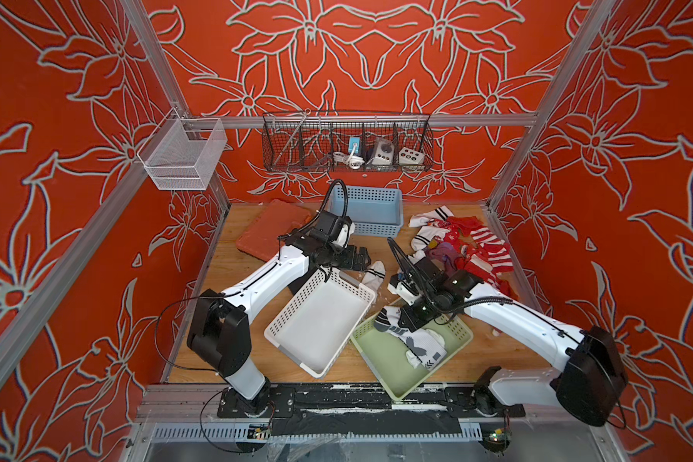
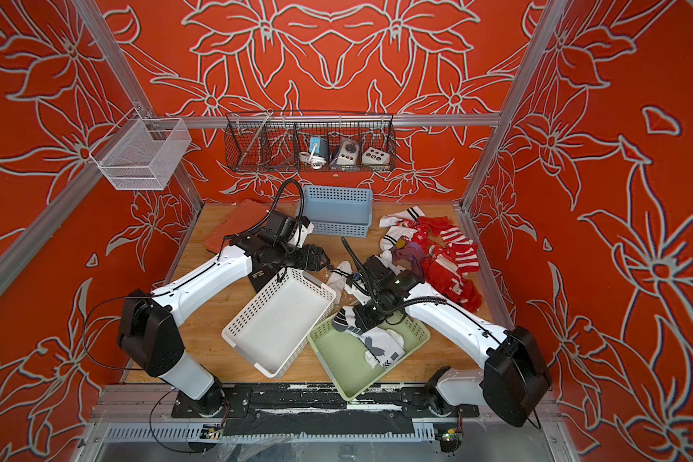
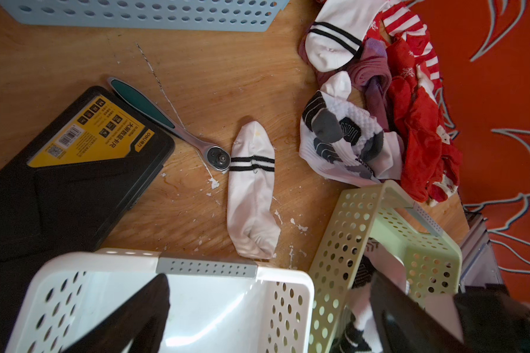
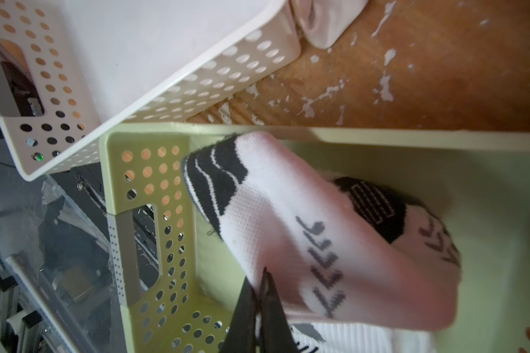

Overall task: Sort the socks into the basket by color
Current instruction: Place the sock in the bin.

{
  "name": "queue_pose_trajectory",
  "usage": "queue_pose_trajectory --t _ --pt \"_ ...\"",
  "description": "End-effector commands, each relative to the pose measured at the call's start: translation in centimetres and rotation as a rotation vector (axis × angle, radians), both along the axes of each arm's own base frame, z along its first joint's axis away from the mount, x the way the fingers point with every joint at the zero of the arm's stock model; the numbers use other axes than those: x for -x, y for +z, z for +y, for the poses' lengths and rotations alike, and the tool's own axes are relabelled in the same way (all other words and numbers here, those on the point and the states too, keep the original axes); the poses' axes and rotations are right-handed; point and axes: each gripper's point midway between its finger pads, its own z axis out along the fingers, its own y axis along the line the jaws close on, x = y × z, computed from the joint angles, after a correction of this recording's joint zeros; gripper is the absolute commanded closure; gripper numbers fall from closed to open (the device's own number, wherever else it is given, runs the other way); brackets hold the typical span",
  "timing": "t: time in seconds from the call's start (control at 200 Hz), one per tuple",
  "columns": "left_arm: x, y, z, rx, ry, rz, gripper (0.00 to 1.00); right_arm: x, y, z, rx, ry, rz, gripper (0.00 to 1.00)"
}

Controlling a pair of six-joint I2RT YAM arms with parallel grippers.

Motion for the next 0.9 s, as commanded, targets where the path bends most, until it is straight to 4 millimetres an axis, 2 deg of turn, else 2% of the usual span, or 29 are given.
queue_pose_trajectory --t 0.0,0.175,0.35,0.425,0.535,0.6,0.841,0.896 --pt "-0.8 0.1 -1.0 0.023 -0.011 -0.002 0.01 1.6 -1.5 0.9 -0.001 0.049 0.066 1.00" --pt "-1.3 -1.2 -1.7 0.029 -0.018 0.025 0.01 1.3 -4.3 0.9 0.061 0.040 0.084 1.00" --pt "-1.4 -2.5 -2.2 0.012 -0.036 0.048 0.01 0.8 -5.2 0.5 0.105 0.038 0.073 1.00" --pt "-1.4 -3.1 -2.4 0.003 -0.042 0.056 0.01 0.7 -4.9 0.7 0.097 0.038 0.067 0.89" --pt "-1.5 -3.9 -2.8 -0.015 -0.056 0.068 0.02 0.5 -3.3 1.1 0.067 0.049 0.046 0.64" --pt "-1.5 -4.2 -3.0 -0.027 -0.064 0.072 0.02 0.4 -1.9 1.2 0.051 0.055 0.026 0.53" --pt "-2.4 -4.9 -3.4 -0.067 -0.079 0.072 0.02 0.0 4.3 0.3 0.019 0.033 -0.083 0.29" --pt "-2.6 -5.1 -3.6 -0.075 -0.084 0.072 0.03 -0.4 5.6 -0.3 0.029 0.007 -0.128 0.21"
